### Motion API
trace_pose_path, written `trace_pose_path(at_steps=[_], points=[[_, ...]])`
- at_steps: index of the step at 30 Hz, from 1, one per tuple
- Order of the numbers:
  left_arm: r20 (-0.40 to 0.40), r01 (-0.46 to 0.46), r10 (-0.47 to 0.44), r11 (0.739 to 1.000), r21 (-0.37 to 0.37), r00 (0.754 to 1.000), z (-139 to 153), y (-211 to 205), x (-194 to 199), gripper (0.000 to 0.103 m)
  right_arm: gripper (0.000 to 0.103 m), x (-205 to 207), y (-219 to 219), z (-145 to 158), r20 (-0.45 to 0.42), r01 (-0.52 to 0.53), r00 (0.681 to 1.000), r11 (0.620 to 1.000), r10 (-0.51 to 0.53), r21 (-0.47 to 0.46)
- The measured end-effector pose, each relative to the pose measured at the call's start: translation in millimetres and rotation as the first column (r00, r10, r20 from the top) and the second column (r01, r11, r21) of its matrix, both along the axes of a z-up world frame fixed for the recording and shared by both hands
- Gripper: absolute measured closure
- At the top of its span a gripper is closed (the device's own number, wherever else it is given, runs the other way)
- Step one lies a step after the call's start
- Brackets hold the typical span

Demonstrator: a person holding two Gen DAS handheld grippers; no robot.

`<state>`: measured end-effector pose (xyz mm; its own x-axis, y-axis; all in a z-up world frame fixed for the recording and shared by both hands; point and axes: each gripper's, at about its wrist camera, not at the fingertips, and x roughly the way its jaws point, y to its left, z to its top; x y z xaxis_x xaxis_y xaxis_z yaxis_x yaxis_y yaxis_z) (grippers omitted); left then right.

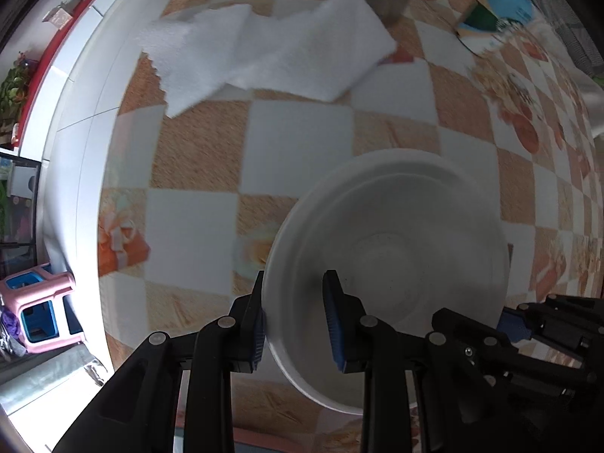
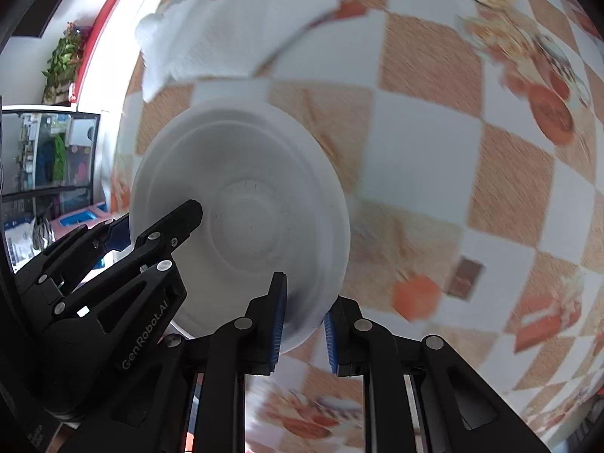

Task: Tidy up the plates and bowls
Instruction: 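Close both tools on the rim of that white plate, then carry the plate with both tools onto the white plate stack, open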

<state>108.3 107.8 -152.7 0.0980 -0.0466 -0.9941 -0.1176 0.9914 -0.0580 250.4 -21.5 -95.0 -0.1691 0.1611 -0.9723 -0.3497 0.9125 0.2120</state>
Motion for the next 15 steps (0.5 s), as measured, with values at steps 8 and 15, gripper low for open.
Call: trace_pose_path(at_steps=[8, 15], points=[[-0.025, 0.074, -0.075, 0.997, -0.031, 0.997, -3, -71, -51, 0.071, 0.082, -36, -70, -6, -0.049, -0.007, 0.999, 0.997, 0.003, -0.078], [-0.045, 0.064, -0.066, 0.997, -0.052, 0.997, -4, -89, -68, 0.067, 0.082, -61, -108, -13, -0.067, 0.043, 0.997, 0.997, -0.047, -0.06]])
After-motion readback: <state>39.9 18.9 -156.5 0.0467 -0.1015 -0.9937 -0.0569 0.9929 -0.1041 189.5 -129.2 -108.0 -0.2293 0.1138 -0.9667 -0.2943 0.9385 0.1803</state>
